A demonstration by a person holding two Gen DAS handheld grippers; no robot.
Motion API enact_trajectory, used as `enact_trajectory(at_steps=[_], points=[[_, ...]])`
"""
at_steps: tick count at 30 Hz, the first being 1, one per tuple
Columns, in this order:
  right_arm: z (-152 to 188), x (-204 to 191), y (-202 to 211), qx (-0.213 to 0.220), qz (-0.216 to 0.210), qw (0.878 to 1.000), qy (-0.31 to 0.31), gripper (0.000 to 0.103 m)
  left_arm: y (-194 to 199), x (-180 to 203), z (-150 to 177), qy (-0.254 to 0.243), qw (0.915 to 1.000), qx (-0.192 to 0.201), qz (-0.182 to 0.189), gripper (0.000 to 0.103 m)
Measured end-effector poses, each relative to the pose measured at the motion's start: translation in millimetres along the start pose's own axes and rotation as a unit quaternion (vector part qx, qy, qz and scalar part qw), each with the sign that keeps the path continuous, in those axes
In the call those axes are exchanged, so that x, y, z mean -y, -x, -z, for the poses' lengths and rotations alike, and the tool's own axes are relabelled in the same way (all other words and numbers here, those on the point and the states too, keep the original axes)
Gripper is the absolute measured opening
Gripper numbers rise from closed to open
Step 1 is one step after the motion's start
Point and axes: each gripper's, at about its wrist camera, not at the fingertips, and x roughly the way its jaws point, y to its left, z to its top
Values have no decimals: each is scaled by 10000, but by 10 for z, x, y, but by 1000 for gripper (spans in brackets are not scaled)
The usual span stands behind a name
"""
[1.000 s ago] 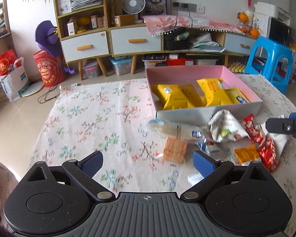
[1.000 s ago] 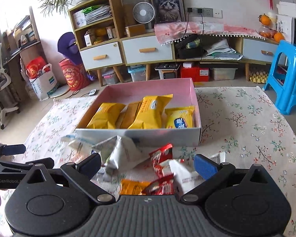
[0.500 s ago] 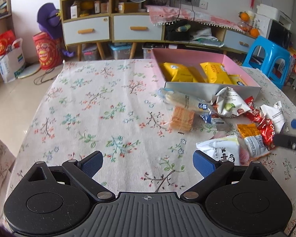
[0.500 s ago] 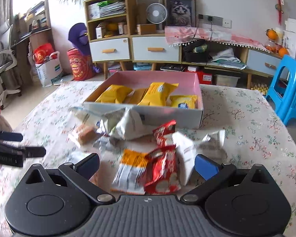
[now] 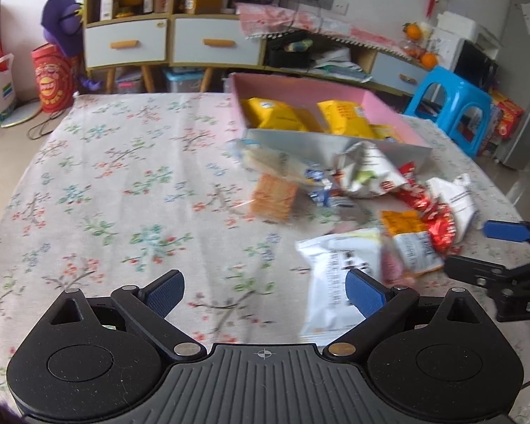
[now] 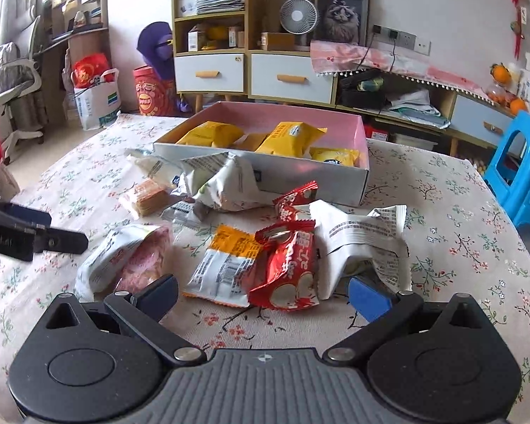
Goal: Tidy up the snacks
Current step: 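Withdraw both grippers from the box back over the snack pile, then grasp the white printed pack with left gripper while right grasps red wrapper pack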
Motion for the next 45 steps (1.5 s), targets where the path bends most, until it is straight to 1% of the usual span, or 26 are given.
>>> enact_trajectory(at_steps=[3,5,6,8,11,12,13,14,15,17,18,22,24,25,27,28,29,30,32,33,37,39,41,43,45], points=[[-29,39,-7,22,-178,9997,-147,92,12,86,-13,21,9998,100,194,97],[-50,58,-20,21,-337,9991,-255,84,1,125,-22,40,9994,126,324,95],[-57,61,-33,3,-414,9987,-295,82,-9,145,-22,51,9991,129,398,92],[-68,64,-64,-41,-556,9978,-364,74,-39,179,-21,70,9987,86,501,87],[-75,46,-116,-88,-611,9974,-376,68,-95,209,-10,50,9984,-23,564,76],[-77,41,-139,-116,-603,9974,-371,68,-118,217,-4,45,9984,-72,565,69],[-79,37,-160,-126,-570,9976,-372,67,-144,221,2,60,9982,-123,576,65],[-83,46,-182,-136,-546,9977,-375,65,-165,215,6,100,9979,-170,614,62],[-85,54,-201,-148,-531,9978,-382,63,-179,206,20,159,9975,-216,654,56],[-84,74,-244,-185,-503,9976,-442,52,-195,190,27,239,9969,-222,712,53],[-80,98,-267,-216,-495,9973,-488,50,-196,190,24,241,9968,-217,729,49],[-91,178,-306,-188,-451,9961,-735,48,-189,196,13,233,9971,-237,686,49],[-101,218,-322,-184,-440,9954,-834,47,-174,192,-5,216,9976,-258,598,48],[-100,236,-332,-186,-419,9951,-871,45,-162,202,-13,135,9986,-256,444,46],[-115,275,-342,-173,-378,9947,-940,42,-154,232,-16,-220,9994,-240,-72,45],[-120,290,-338,-164,-365,9945,-970,40,-157,239,-10,-387,9985,-231,-308,45],[-126,301,-338,-160,-346,9943,-991,39,-163,231,-3,-487,9975,-230,-455,45],[-133,307,-345,-158,-326,9943,-999,38,-169,215,1,-529,9970,-238,-512,46],[-137,308,-363,-176,-288,9947,-971,38,-187,176,10,-477,9971,-287,-520,47],[-136,301,-373,-176,-270,9950,-943,38,-200,162,17,-444,9972,-314,-522,51],[-141,266,-393,-131,-204,9967,-775,39,-224,135,29,-437,9973,-267,-522,51],[-144,273,-405,-106,-193,9969,-757,41,-236,138,38,-446,9975,-214,-506,51],[-145,287,-419,-96,-210,9969,-758,49,-246,143,47,-487,9974,-148,-511,51],[-141,312,-436,-100,-256,9965,-787,53,-252,147,56,-531,9972,-85,-512,51],[-135,335,-448,-93,-296,9961,-830,54,-254,144,61,-544,9972,-47,-501,50]])
